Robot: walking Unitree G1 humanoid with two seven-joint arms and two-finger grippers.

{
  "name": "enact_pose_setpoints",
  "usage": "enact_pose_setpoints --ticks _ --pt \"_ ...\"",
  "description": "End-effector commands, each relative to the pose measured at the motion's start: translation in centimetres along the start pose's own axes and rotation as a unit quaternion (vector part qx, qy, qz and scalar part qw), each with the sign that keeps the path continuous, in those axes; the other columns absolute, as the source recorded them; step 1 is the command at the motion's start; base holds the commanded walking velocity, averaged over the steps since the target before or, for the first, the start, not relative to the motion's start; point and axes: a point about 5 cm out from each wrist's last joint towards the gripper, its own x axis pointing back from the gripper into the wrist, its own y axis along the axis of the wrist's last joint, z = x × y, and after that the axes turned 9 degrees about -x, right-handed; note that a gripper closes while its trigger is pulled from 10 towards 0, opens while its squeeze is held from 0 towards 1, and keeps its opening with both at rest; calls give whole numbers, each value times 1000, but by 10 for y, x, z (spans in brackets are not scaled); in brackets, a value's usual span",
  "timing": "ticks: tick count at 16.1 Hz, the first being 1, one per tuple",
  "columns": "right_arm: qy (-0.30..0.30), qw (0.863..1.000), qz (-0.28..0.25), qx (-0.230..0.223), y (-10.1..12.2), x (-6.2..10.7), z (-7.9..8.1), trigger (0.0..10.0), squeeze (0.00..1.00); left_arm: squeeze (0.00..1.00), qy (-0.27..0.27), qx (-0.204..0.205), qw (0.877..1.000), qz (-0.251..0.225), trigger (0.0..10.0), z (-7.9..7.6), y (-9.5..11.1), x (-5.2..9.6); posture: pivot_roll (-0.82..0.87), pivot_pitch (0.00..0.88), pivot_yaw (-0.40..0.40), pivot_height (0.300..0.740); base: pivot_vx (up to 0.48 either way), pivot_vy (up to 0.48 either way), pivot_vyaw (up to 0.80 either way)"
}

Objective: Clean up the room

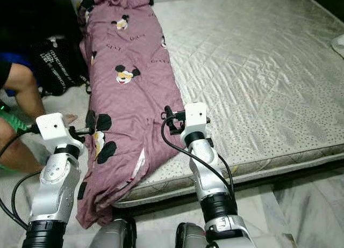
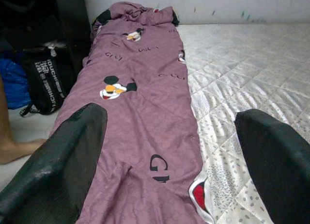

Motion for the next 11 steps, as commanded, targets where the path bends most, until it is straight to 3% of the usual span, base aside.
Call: enact_pose_setpoints --ticks 1,11 --pt "10 1000 -7 -5 5 -1 4 10000 0 0 7 -13 1000 2 10000 5 -2 3 42 169 13 723 0 0 0" --pt "13 1000 -4 -4 4 -2 4 10000 0 0 0 -19 1000 -11 10000 -3 2 1 38 177 15 609 0 0 0"
